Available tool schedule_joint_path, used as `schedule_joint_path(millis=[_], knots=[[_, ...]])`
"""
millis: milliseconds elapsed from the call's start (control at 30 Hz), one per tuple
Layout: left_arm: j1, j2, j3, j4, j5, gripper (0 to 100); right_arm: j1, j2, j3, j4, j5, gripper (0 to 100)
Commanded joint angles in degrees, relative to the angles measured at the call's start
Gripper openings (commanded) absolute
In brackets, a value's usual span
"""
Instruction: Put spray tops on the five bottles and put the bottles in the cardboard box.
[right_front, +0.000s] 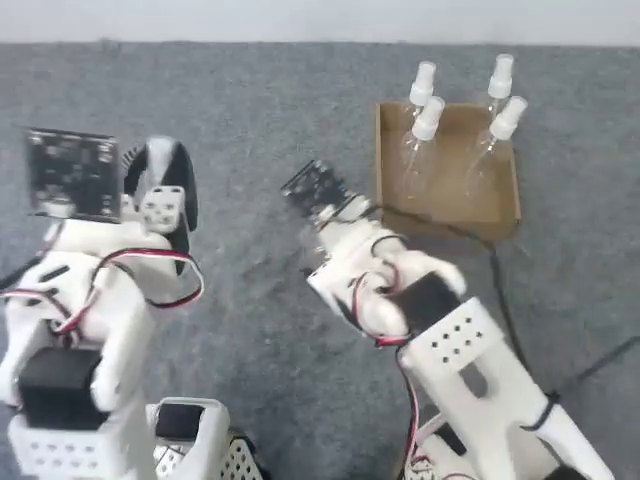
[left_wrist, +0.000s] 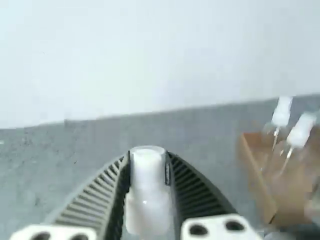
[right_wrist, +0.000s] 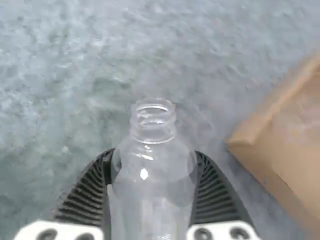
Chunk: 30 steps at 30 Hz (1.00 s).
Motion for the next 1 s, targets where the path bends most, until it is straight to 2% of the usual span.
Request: schedule_joint_path(millis=[0,233,400,567,767,967], knots=[[0.09,1.41,-7.34,-0.70,4.66,1,-2.68,-0.48,2.81,-8.40,-0.35,0.6],[0.18,1.85,-7.34,-9.85,8.18,1,-6.64,-1.80,9.23,-14.29,-0.53,0.6],[0.35,1.85,-5.67,-13.98,14.24,1,-8.13,-6.81,18.20,-30.81,-0.97,0.6],[1.93,1.85,1.01,-19.52,15.03,1,-9.01,-14.90,28.92,-43.30,-0.97,0.6],[8.09,1.85,6.46,-24.70,15.03,1,-9.63,-21.49,34.29,-44.35,-0.97,0.6],[9.41,1.85,9.01,-24.97,15.03,1,-9.63,-23.43,35.78,-43.91,-0.97,0.6]])
